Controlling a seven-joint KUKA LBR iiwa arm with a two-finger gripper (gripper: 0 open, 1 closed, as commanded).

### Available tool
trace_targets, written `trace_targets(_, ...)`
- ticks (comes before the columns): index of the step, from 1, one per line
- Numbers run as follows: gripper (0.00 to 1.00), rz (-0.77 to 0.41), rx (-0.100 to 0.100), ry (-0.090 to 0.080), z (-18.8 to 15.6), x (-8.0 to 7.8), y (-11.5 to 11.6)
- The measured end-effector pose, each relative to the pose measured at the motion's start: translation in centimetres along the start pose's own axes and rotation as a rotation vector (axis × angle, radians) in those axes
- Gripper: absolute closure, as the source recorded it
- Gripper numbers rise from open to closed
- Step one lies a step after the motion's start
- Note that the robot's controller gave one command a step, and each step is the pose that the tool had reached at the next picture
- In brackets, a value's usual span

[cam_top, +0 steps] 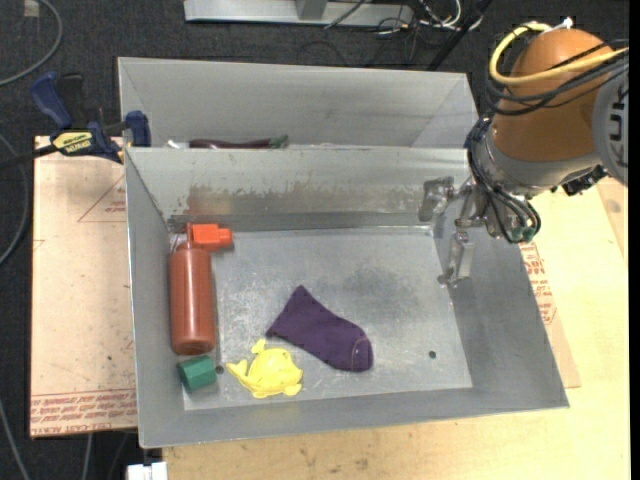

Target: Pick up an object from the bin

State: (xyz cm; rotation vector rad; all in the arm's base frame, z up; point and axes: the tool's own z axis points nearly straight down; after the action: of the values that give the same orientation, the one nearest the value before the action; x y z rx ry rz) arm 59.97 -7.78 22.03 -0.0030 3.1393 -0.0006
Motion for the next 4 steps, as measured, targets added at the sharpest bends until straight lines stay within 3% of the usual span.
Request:
trace_targets(1, 0.0, 0.0, 0.0, 0.0, 0.0, 0.0, 0.0)
trace_targets(2, 0.0, -0.061, 0.002, -0.006, 3.9, 2.3, 2.2)
trace_targets(3, 0.0, -0.028, -0.001, -0.001, 6.8, 1.0, 4.3)
trace_targets(4, 0.0, 0.02, -0.001, -0.002, 7.0, 0.9, 7.6)
